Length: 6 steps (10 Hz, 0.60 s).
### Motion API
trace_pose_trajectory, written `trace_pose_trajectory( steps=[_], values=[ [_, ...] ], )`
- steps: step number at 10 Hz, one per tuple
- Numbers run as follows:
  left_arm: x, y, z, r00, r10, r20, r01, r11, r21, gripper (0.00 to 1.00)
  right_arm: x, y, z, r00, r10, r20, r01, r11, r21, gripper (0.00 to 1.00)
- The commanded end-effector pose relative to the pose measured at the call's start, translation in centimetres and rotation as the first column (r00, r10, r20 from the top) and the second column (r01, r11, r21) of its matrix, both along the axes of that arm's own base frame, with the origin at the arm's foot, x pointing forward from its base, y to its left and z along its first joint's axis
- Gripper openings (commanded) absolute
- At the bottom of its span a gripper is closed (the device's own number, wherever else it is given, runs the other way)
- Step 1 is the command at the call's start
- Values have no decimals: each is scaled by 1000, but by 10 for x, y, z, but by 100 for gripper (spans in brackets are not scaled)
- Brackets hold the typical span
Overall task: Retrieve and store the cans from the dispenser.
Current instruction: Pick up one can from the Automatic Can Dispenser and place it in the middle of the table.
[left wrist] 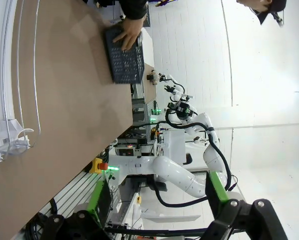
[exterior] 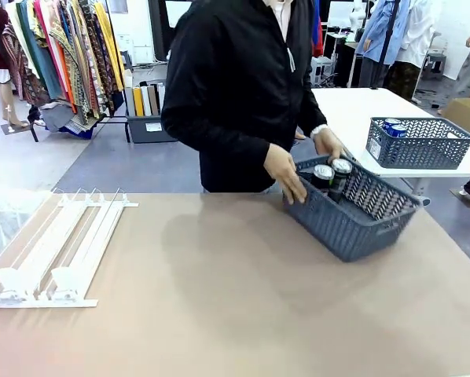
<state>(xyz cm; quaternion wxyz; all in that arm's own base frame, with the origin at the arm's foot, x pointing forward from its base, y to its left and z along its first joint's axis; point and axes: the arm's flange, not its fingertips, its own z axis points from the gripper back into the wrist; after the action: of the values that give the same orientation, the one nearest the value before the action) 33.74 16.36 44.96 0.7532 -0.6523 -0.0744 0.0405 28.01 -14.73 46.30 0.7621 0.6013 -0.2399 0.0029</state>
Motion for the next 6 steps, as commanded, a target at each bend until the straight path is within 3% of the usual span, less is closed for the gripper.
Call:
trace_pose_trajectory(
  steps=[1,6],
  values=[
    [-1,-1,3,1000,5,4,-5,1000,-19,100,4,2,4,1000,-7,26,7,1000,23,100],
    [-1,-1,3,1000,5,4,-5,1000,-19,100,4,2,4,1000,-7,26,7,1000,23,100]
  ],
)
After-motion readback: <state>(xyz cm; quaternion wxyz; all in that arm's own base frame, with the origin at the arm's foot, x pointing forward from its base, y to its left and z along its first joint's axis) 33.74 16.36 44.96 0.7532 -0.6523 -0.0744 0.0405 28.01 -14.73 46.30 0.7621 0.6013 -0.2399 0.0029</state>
